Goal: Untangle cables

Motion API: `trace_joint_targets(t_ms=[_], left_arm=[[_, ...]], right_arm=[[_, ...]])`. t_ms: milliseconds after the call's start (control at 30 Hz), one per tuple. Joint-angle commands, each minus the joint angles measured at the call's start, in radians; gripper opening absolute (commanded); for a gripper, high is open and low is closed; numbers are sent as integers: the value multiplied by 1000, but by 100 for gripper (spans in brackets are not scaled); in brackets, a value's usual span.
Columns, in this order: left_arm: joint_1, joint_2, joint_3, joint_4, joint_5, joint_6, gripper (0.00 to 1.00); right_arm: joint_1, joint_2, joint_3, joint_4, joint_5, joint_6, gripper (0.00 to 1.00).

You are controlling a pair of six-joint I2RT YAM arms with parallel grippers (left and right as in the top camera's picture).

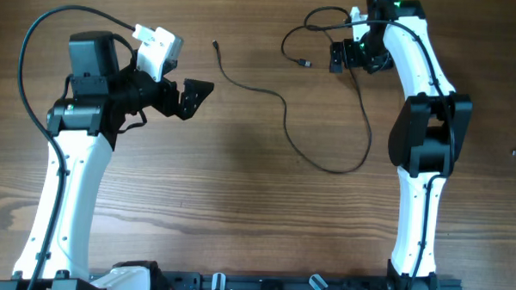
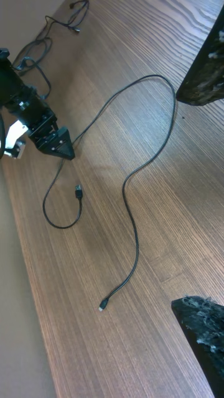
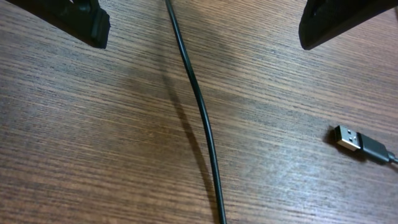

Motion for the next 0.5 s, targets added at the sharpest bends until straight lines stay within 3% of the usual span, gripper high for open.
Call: trace_joint_targets(t_ms=[0, 467], left_arm=[[5, 8, 14, 0, 23, -8, 100], [5, 8, 14, 4, 23, -8, 100]], right_arm=[[-3, 39, -18, -6, 12, -23, 100], [-3, 40, -49, -26, -10, -31, 100]])
